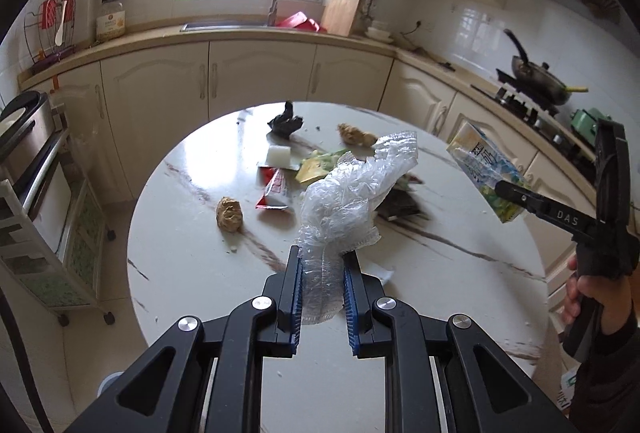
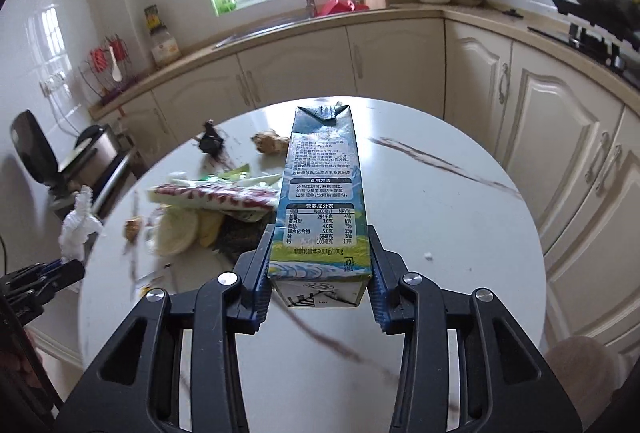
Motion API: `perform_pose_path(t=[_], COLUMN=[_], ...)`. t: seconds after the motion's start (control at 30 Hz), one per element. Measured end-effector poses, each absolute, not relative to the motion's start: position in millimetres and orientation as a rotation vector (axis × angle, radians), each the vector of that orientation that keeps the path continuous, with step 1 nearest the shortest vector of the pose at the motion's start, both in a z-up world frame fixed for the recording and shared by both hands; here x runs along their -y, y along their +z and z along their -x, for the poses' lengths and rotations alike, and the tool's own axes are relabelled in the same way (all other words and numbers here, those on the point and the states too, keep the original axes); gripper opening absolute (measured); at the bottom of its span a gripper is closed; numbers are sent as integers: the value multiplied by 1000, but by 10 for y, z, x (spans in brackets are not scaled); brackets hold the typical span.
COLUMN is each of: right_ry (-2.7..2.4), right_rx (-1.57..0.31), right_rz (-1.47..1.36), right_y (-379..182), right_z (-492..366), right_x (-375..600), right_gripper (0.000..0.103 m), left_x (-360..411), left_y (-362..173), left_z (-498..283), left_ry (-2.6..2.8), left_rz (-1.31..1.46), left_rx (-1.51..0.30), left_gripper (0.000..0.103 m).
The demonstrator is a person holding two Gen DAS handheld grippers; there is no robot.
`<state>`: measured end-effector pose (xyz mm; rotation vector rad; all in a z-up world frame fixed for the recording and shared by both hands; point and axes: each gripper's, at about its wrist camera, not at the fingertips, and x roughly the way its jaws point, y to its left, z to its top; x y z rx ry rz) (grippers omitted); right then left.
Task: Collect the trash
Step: 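Carry plastic bag and carton to the blue bin and release both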
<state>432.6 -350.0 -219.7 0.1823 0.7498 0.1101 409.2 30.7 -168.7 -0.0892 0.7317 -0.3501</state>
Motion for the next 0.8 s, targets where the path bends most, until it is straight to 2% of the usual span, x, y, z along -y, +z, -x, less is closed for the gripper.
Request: perform_pose_path(t=[0.27,0.43,0.6,0.8], right_ry=[263,435,575,760], right_rx=[-645,-590,-595,-670], right_rz=[-178,-134,-102,-44], right_y=[-1769,-1565,-1590,-1929], right_z=[-3703,-3348,-3219,-3153], right_x=[2957,2036,1276,137], right_gripper=[38,38,38,38], left_x=[-633,-1136,-1815,-2716], left_y=[-1474,-1443,-1568,-1989], left_z=[-3381,-2913,-2441,-1880], left_ry=[-336,-275,-174,17], left_rz=[112,142,181,231], left_rx=[-665,-638,-641,-706], left_gripper=[14,14,14,14])
